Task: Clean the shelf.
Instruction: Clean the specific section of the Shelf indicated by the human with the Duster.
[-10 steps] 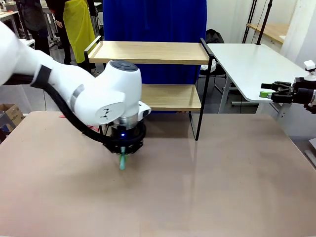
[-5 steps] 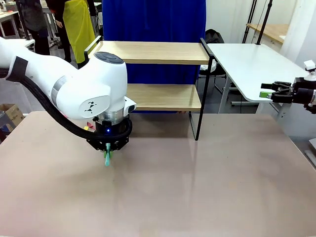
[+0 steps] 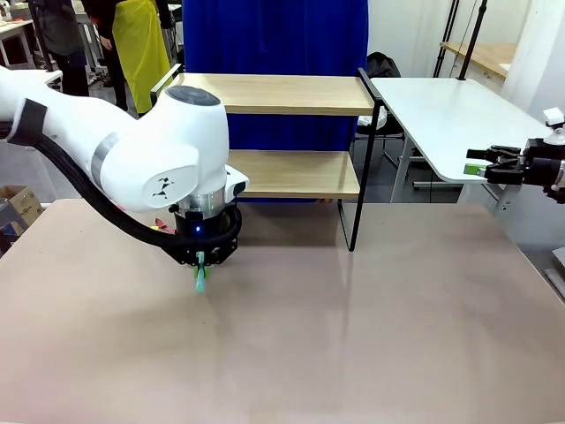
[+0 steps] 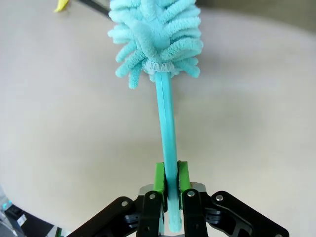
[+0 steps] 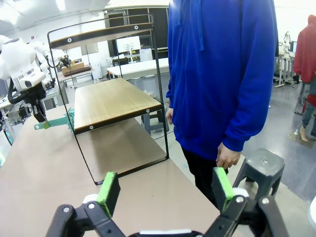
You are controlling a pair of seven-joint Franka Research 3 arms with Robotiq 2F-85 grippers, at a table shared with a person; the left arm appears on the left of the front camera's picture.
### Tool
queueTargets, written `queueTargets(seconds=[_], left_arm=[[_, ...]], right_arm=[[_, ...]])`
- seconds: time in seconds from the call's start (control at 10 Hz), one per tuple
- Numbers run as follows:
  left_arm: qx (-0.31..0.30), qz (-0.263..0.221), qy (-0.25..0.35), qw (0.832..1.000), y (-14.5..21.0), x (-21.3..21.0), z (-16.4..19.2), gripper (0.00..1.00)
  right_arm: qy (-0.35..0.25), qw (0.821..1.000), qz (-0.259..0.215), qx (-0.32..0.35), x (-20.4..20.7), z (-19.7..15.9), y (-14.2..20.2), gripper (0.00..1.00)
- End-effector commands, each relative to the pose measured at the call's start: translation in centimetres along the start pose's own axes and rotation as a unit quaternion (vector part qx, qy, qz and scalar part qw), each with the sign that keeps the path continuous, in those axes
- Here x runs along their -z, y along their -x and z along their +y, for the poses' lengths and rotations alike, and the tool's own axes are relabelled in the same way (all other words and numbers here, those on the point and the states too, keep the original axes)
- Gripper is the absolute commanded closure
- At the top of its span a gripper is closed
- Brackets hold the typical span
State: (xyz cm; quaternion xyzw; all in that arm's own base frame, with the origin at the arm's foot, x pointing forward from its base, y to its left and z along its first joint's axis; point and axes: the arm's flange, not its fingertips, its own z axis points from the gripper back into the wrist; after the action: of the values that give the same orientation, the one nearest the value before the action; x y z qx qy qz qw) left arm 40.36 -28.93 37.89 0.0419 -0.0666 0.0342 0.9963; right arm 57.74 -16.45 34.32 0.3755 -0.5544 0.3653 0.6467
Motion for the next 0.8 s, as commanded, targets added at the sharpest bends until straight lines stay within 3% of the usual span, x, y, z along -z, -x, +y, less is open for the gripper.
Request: queueTargets(seconds=[0.0, 0.4, 0.7], left_arm=[[0.037, -0.005, 0.036, 0.999, 2.0, -3.5, 1.9, 0.87], [0.136, -0.003, 0.057, 0.989, 4.8, -6.9, 4.0, 0.87], [0.220, -0.013, 0.107, 0.969, 7.0, -9.2, 7.4, 0.87]], right_arm=[[-0.001, 1.000, -0.001, -0.008, 0.1, 0.3, -0.3, 0.00], [-0.001, 1.000, -0.001, -0.008, 0.1, 0.3, -0.3, 0.00], [-0.001, 1.000, -0.001, -0.008, 0.1, 0.3, -0.3, 0.00]])
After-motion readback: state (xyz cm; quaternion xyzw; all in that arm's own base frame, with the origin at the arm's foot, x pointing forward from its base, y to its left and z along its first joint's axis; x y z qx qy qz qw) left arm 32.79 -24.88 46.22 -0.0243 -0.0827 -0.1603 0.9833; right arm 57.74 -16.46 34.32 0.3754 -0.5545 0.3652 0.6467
